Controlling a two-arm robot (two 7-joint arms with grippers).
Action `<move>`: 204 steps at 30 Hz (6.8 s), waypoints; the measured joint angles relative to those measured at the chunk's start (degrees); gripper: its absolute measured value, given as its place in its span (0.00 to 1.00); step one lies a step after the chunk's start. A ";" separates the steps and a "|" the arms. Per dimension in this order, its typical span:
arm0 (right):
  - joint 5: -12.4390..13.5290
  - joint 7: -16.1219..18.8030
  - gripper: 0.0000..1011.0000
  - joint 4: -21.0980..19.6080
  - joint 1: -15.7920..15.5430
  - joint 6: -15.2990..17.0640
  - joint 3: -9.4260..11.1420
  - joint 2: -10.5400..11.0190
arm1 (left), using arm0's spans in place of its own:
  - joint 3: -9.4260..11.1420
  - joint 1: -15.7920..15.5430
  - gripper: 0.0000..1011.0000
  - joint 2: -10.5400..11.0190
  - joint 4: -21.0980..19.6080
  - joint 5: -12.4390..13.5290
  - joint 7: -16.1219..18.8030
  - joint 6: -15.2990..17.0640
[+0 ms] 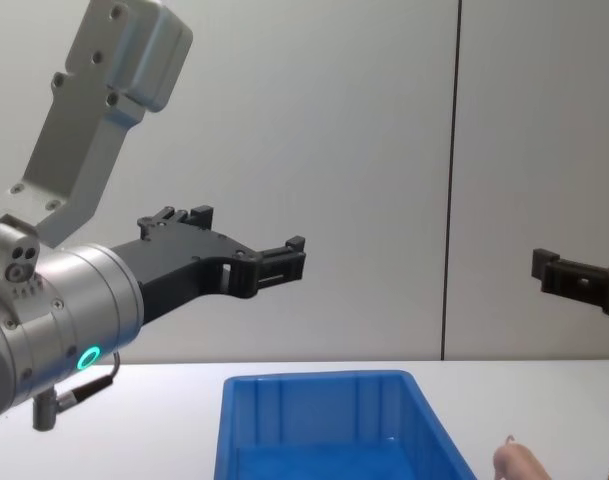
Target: Pick up the two dolls from the table and place them into the box.
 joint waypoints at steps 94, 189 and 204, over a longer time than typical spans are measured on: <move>1.88 -7.82 0.99 -3.02 -8.83 14.91 4.37 6.23 | 0.00 0.00 0.99 0.00 0.00 0.00 0.00 0.00; -5.53 -1.24 0.41 11.05 7.65 13.39 2.09 -2.46 | 0.00 0.00 0.99 0.00 0.00 0.00 0.00 0.00; -2.21 5.33 0.41 4.78 8.94 13.03 2.02 -2.89 | 0.00 0.00 0.99 0.00 0.00 0.00 0.00 0.00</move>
